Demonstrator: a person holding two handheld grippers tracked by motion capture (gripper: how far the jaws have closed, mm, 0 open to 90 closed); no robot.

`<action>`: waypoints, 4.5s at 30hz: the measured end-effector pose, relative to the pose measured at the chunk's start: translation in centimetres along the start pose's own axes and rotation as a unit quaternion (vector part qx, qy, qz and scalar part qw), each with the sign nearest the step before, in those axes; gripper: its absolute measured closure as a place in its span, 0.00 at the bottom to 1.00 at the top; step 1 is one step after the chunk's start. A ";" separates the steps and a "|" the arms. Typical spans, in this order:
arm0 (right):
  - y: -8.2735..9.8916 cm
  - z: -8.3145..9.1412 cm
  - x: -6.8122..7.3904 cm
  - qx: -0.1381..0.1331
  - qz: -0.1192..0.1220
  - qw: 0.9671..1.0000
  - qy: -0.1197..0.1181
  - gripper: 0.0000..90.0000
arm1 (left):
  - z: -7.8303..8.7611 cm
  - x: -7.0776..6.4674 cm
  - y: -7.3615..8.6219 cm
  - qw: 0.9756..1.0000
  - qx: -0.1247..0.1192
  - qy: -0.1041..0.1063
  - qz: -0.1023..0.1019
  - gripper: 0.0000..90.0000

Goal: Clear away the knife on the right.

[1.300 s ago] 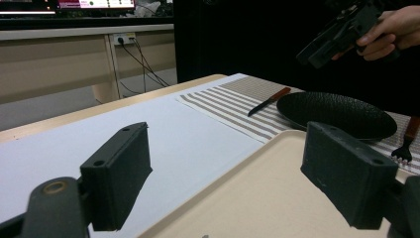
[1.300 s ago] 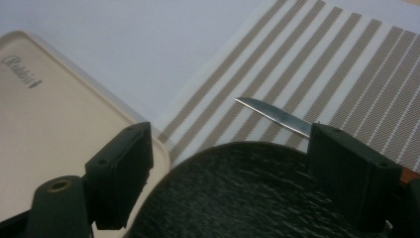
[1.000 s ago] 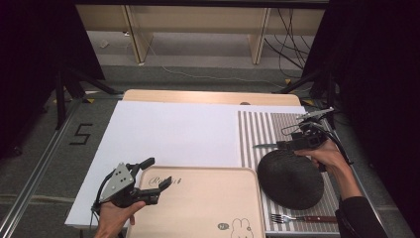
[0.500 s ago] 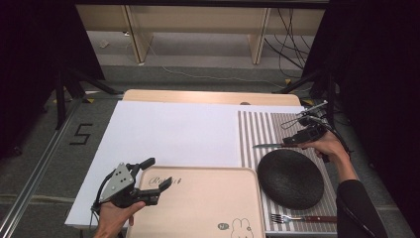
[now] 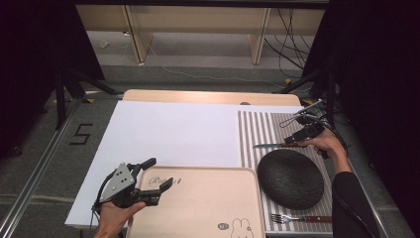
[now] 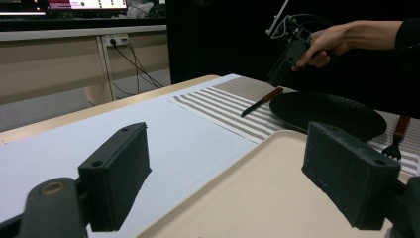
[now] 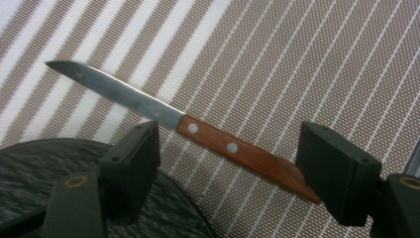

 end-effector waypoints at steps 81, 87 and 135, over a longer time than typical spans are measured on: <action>0.4 -2.8 0.5 0.087 0.084 0.992 0.026 0.85 | 0.2 0.2 0.2 1.000 0.006 -0.008 -0.005 0.19; -0.1 -2.7 0.4 0.073 0.094 0.992 0.044 0.85 | 0.3 0.2 0.2 1.000 0.004 -0.009 -0.004 0.19; 1.0 3.8 12.2 -0.148 0.104 0.975 -0.127 0.85 | 0.8 0.8 0.0 1.000 -0.004 -0.026 -0.003 0.19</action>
Point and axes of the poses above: each handheld gripper's, and its own axes: z roughly backward along the jaws, y roughly out of its underside, x roughly to its left, the point moved 6 cm from there along -z, roughly forward along the jaws, and after that the axes turned 2 degrees about -x, right-handed, at the moved point
